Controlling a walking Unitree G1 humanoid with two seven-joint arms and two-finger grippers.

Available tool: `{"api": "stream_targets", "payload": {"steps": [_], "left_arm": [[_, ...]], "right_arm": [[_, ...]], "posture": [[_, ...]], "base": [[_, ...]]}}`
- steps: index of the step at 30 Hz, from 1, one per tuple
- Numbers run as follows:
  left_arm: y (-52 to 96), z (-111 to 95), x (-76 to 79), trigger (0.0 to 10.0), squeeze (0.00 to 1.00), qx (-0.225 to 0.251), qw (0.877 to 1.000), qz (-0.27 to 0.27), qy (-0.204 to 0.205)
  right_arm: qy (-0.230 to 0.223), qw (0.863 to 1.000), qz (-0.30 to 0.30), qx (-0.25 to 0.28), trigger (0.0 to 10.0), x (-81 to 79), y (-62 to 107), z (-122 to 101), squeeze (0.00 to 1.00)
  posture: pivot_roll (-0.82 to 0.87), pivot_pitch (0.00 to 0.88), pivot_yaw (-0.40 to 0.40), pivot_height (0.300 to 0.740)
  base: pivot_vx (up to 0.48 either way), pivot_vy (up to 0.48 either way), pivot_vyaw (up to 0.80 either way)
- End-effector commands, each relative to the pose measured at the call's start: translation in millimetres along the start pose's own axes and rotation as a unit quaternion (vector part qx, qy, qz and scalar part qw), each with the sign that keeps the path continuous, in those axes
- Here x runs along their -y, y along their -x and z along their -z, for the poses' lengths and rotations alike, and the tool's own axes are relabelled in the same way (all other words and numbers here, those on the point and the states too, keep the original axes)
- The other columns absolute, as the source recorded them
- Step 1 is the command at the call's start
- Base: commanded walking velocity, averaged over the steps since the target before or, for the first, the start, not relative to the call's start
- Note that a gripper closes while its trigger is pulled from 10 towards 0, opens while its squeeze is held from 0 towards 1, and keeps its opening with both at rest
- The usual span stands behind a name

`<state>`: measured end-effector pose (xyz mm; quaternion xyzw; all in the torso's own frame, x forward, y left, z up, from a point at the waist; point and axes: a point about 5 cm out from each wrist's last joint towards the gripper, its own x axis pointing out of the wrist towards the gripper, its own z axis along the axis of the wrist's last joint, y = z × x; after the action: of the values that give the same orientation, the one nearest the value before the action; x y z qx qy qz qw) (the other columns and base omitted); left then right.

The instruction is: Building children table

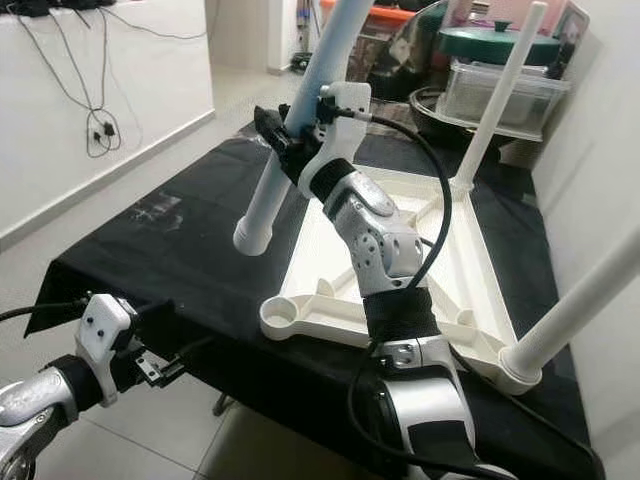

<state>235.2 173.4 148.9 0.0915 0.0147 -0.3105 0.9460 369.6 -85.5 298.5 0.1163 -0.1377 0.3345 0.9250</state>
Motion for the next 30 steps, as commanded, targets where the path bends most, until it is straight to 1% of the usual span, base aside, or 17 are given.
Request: {"api": "stream_targets", "payload": {"steps": [1,7,9,10,11,12,13,14,15,16,18,21,22,26,28,29,30], "left_arm": [[0.2,1.8,4.1,10.0,0.0,-0.008,1.0,0.001,-0.002],[1.2,3.0,4.6,10.0,0.0,-0.011,1.0,-0.003,-0.001],[1.2,3.6,5.8,10.0,0.0,-0.011,1.0,-0.005,0.001],[1.2,3.6,5.8,10.0,0.0,-0.011,1.0,-0.005,0.001],[1.2,3.8,6.5,10.0,0.0,-0.012,1.0,-0.006,0.002],[1.2,3.8,6.5,10.0,0.0,-0.012,1.0,-0.006,0.002],[1.2,4.0,7.1,10.0,0.0,-0.012,1.0,-0.007,0.003],[1.2,4.0,7.1,10.0,0.0,-0.012,1.0,-0.007,0.003],[1.2,4.3,7.6,10.0,0.0,-0.013,1.0,-0.007,0.003],[1.2,4.3,7.6,10.0,0.0,-0.013,1.0,-0.007,0.003],[1.9,4.6,7.7,10.0,0.0,-0.013,1.0,-0.009,0.004],[2.6,4.8,7.8,10.0,0.0,-0.013,1.0,-0.012,0.005],[3.4,5.2,8.6,10.0,0.0,-0.013,1.0,-0.014,0.006],[4.6,6.1,9.9,10.0,0.0,-0.013,1.0,-0.017,0.009],[5.7,7.4,10.7,10.0,0.0,-0.015,1.0,-0.02,0.011],[5.7,7.4,10.7,10.0,0.0,-0.015,1.0,-0.02,0.011],[5.9,7.7,10.9,10.0,0.0,-0.015,1.0,-0.021,0.012]], "right_arm": [[0.023,1.0,-0.016,0.0,0.0,0.5,0.2,0.5,0.0],[0.044,0.998,-0.049,-0.011,0.0,1.1,3.0,5.3,0.0],[0.061,0.995,-0.083,-0.02,0.0,-0.3,5.5,10.1,0.0],[0.061,0.995,-0.083,-0.02,0.0,-0.3,5.5,10.1,0.0],[0.068,0.992,-0.102,-0.028,0.0,-1.5,6.5,13.6,0.0],[0.068,0.992,-0.102,-0.028,0.0,-1.5,6.5,13.6,0.0],[0.076,0.988,-0.127,-0.038,0.0,-3.5,7.0,17.4,0.0],[0.076,0.988,-0.127,-0.038,0.0,-3.5,7.0,17.4,0.0],[0.084,0.984,-0.148,-0.049,0.0,-5.1,7.1,21.0,0.0],[0.084,0.984,-0.148,-0.049,0.0,-5.1,7.1,21.0,0.0],[0.105,0.974,-0.187,-0.075,0.0,-5.2,7.0,27.7,0.0],[0.117,0.969,-0.198,-0.088,0.0,-3.1,7.0,30.6,0.0],[0.128,0.964,-0.21,-0.101,0.0,-0.7,7.8,33.1,0.0],[0.137,0.957,-0.224,-0.119,0.0,2.7,10.2,35.7,0.0],[0.14,0.949,-0.246,-0.138,0.0,6.9,16.1,37.8,0.0],[0.14,0.949,-0.246,-0.138,0.0,6.9,16.1,37.8,0.0],[0.14,0.945,-0.256,-0.145,0.0,8.9,19.1,38.7,0.0]], "posture": [[0.12,0.0,-0.093,0.74],[0.12,0.0,-0.094,0.74],[0.12,0.0,-0.095,0.74],[0.12,0.0,-0.095,0.74],[0.12,0.0,-0.096,0.74],[0.12,0.0,-0.096,0.74],[0.12,0.0,-0.095,0.74],[0.12,0.0,-0.095,0.74],[0.12,0.0,-0.098,0.74],[0.12,0.0,-0.098,0.74],[0.13,0.0,-0.111,0.74],[0.13,0.0,-0.115,0.74],[0.13,0.0,-0.12,0.74],[0.13,0.0,-0.125,0.74],[0.13,0.0,-0.126,0.74],[0.13,0.0,-0.126,0.74],[0.13,0.0,-0.127,0.74]], "base": [[0.0,0.0,0.0],[0.0,0.0,0.0],[0.0,0.0,0.0],[0.0,0.0,0.0],[0.0,0.0,0.0],[0.0,0.0,0.0],[0.0,0.0,0.0],[0.0,0.0,0.0],[0.0,0.0,0.0],[0.0,0.0,0.0],[0.0,0.0,0.0],[0.0,0.0,0.0],[0.0,0.0,0.0],[0.0,0.0,0.0],[0.0,0.0,0.0],[0.0,0.0,0.0],[0.0,0.0,0.0]]}}
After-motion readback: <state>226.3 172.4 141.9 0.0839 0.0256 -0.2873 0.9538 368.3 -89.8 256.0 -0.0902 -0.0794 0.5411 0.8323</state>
